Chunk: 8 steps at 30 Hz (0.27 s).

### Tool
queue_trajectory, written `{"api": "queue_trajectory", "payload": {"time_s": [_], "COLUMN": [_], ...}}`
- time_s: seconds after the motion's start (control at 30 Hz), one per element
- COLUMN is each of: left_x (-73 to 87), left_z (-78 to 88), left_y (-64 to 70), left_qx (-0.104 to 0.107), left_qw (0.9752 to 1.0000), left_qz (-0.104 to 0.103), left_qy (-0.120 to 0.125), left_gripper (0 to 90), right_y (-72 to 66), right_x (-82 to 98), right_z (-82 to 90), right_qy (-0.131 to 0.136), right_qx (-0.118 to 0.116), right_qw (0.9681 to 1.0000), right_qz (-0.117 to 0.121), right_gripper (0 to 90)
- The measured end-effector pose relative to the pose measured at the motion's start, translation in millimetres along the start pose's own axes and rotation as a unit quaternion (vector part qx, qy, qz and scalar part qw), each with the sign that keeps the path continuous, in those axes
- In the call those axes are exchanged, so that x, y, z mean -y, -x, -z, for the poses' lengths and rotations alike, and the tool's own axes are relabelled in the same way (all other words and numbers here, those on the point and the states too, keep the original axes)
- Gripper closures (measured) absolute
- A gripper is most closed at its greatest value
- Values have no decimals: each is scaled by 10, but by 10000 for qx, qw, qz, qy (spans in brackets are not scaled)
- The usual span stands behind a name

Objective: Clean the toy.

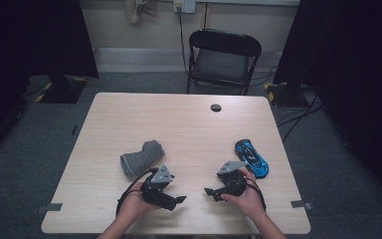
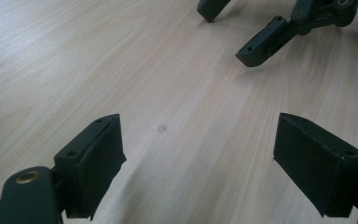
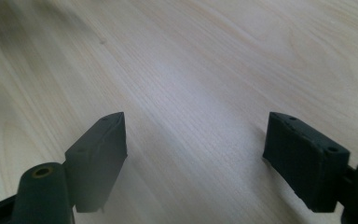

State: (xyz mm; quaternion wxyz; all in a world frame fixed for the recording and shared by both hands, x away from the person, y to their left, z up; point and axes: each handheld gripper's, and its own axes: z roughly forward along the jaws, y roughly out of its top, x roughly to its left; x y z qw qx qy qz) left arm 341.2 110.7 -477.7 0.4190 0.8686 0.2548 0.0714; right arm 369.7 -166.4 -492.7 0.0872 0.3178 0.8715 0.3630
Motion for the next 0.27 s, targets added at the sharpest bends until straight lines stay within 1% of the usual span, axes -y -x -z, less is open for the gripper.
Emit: {"api": "queue_trajectory", "payload": {"time_s": [0.1,0.27], "left_x": [11,26], "left_z": [-14,-46], "left_y": [16,22], "left_qx": [-1,3], "left_qw": [10000,10000], "left_qz": [-57,-79], "left_qy": [-34,-52], "left_gripper": [155,156], "right_y": [-5,-40], "right_x": [10,29], "right_z": [-1,-10], "right_qy": [42,58], "right_qx": [7,103], "right_qw": [10000,9998], "right_qz": [-4,151], "right_gripper": [202,197]}}
